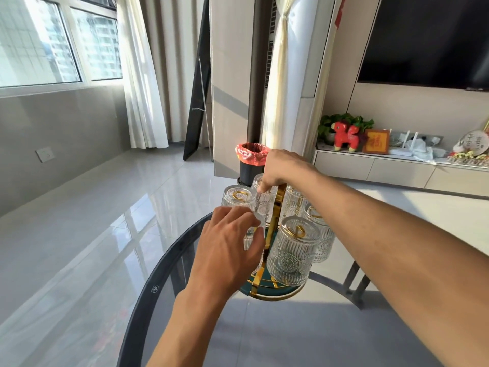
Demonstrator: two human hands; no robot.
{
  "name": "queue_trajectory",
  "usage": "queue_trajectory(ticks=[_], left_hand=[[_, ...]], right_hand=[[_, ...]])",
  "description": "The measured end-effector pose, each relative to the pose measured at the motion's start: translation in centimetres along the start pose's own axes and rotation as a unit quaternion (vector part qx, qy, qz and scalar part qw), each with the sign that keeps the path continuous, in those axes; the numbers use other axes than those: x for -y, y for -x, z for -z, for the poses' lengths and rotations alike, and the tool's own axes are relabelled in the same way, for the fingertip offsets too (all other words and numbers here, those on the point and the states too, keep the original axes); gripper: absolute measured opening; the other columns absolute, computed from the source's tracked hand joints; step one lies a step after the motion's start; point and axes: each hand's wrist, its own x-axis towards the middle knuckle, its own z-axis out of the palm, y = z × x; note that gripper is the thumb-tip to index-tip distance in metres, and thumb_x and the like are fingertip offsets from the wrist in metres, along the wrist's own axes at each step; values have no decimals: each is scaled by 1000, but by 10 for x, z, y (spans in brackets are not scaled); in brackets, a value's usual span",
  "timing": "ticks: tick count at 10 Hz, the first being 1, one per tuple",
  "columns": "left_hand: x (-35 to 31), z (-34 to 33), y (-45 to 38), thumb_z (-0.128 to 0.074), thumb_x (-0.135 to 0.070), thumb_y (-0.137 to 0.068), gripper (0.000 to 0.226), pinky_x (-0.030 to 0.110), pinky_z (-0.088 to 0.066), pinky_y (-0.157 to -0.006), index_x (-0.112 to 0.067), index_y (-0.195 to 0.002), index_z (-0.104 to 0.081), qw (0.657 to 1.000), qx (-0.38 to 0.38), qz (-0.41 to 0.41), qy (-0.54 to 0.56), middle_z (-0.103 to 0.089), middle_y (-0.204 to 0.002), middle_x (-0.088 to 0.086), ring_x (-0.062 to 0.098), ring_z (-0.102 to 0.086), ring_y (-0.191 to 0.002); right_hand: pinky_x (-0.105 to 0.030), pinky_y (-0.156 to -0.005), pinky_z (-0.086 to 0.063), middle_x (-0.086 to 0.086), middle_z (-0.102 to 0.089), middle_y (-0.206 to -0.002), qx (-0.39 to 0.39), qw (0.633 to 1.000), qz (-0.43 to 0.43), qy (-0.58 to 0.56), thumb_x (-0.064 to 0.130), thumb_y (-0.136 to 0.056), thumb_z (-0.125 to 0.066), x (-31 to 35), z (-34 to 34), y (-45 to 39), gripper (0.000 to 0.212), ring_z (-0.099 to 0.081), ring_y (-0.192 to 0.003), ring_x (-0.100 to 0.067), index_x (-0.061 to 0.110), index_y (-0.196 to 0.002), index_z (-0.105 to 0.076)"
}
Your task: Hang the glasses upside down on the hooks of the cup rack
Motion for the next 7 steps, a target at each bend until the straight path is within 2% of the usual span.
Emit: queue_trajectory(ticks=[1,2,3,4,5,6,7], left_hand=[[-2,0,2,-60,-32,-91,18,37,-52,-79,-19,-95,-72,1000,1,-3,-2,-70,-110,-9,15,-52,-105],[-1,0,2,-60,-33,-91,19,37,-52,-80,-19,-96,-72,1000,-2,-4,-5,-70,-111,-8,15,-53,-106],[-1,-2,1,-59,-34,-90,19,37,-53,-79,-21,-96,-71,1000,-5,-10,-9,-70,-110,-9,14,-53,-106],[3,-3,-3,-60,-33,-90,17,37,-53,-79,-21,-95,-71,1000,-10,-14,-15,-71,-108,-9,15,-54,-105],[-1,-2,-4,-63,-29,-90,16,36,-52,-81,-17,-96,-73,1000,12,-20,-17,-73,-107,-4,19,-58,-103],[-9,15,-5,-64,-26,-91,22,36,-49,-91,-13,-105,-74,999,15,-14,-24,-71,-119,3,22,-59,-111],[-20,34,-2,-65,-27,-90,25,34,-48,-93,-16,-110,-72,1000,-18,3,3,-69,-123,3,20,-60,-110]], right_hand=[[-39,-82,-42,-3,-66,-88,-41,999,-15,-12,38,-75,-78,2,-6,3,32,-61,-89,-27,14,-87,-61],[-40,-85,-43,-3,-66,-88,-32,999,-23,-29,29,-77,-75,3,-7,2,24,-60,-88,-27,13,-90,-64],[-38,-84,-49,-4,-69,-91,-8,994,-21,-108,24,-80,-62,-6,-2,4,19,-62,-88,-24,13,-95,-65],[-30,-70,-48,-3,-70,-92,17,984,2,-176,29,-83,-56,-16,4,12,21,-63,-85,-20,15,-92,-69],[-30,-59,-39,2,-57,-63,-68,961,54,-263,34,-91,-52,-34,13,47,32,-54,-62,-18,18,-64,-62],[-34,-66,-47,3,-64,-64,-170,920,78,-345,31,-94,-54,-66,9,118,32,-61,-66,-18,16,-71,-70],[-33,-76,-49,4,-74,-83,-194,890,72,-407,29,-94,-58,-91,4,166,22,-67,-84,-13,18,-90,-76]])
